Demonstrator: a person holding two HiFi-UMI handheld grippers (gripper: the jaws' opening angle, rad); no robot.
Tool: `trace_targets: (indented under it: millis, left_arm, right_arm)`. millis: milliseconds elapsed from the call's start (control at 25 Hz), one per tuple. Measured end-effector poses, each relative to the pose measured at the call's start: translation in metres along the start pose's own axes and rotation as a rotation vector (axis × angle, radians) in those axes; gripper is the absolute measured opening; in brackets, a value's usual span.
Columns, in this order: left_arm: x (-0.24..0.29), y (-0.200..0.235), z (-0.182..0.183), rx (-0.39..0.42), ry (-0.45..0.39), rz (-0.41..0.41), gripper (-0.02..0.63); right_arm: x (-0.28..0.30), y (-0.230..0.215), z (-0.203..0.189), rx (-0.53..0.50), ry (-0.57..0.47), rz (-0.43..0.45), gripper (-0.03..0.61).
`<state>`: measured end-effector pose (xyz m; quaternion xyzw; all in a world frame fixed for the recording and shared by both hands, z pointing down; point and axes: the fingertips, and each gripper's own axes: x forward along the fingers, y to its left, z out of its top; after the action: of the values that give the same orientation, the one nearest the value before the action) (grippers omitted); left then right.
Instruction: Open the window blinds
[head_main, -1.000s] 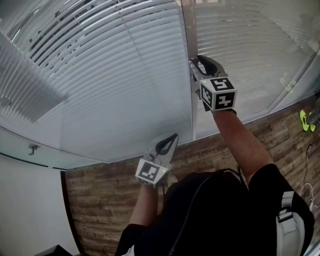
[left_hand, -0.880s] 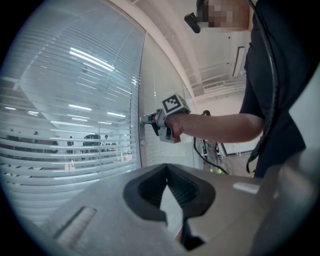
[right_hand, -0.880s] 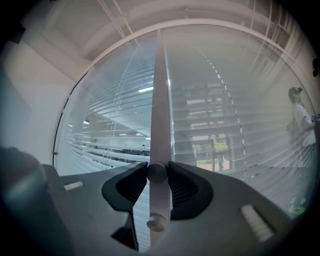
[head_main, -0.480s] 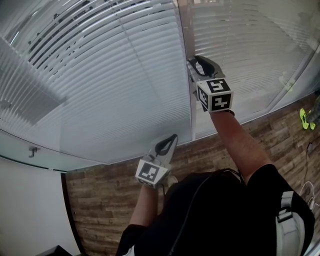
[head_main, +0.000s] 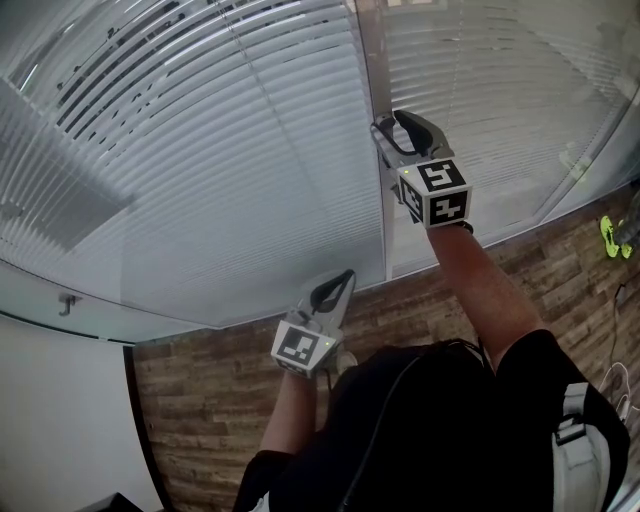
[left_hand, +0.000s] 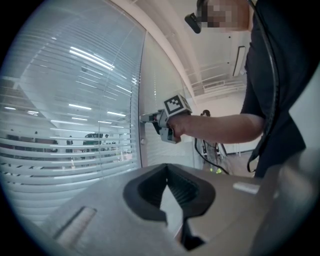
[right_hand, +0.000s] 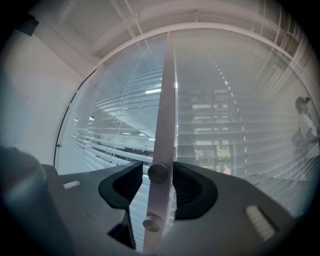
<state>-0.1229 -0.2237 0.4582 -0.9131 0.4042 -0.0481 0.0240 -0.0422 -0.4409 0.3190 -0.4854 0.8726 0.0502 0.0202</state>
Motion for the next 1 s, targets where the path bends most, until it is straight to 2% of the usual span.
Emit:
trace_targets:
  millis: [120, 200, 240, 320, 360, 400, 720, 880, 1000]
  left_arm:
    - [-0.003, 0.000, 0.001, 0.005, 0.002, -0.002, 0.005]
    - [-0.005, -0.001, 0.007, -0.006, 0.015, -0.004, 0.005]
    - [-0.005, -0.002, 0.008, -0.010, 0.019, -0.005, 0.005]
    - [-0.004, -0.003, 0.008, -0.016, 0.025, -0.010, 0.005]
    - [-0.003, -0.003, 0.007, -0.016, 0.029, -0.014, 0.004]
    - [-0.002, -0.003, 0.006, -0.016, 0.035, -0.019, 0.005]
    - [0.010, -0.013, 0.006, -0.016, 0.030, -0.052, 0.005]
    - [0.014, -0.016, 0.002, -0.020, 0.031, -0.062, 0.004]
    - [0.016, -0.018, -0.001, -0.014, 0.028, -0.063, 0.005]
  right_arm:
    - [-0.012, 0.003, 0.004, -0.027, -0.037, 0.043, 0.190]
    - [-0.024, 0.012, 0.005, -0.040, -0.057, 0.115, 0.185]
    - [-0.032, 0.017, 0.004, -0.046, -0.064, 0.162, 0.164]
    - [-0.050, 0.028, -0.001, -0.071, -0.069, 0.248, 0.072]
    - [-0.059, 0.032, -0.004, -0.091, -0.067, 0.276, 0.026]
    - [-0.068, 0.035, -0.009, -0.108, -0.062, 0.295, 0.008]
    - [-0.134, 0.048, -0.047, -0.105, -0.048, 0.438, 0.006]
    - [-0.161, 0.045, -0.072, -0.042, -0.016, 0.446, 0.006]
    - [-0.178, 0.050, -0.082, 0.035, -0.036, 0.468, 0.006]
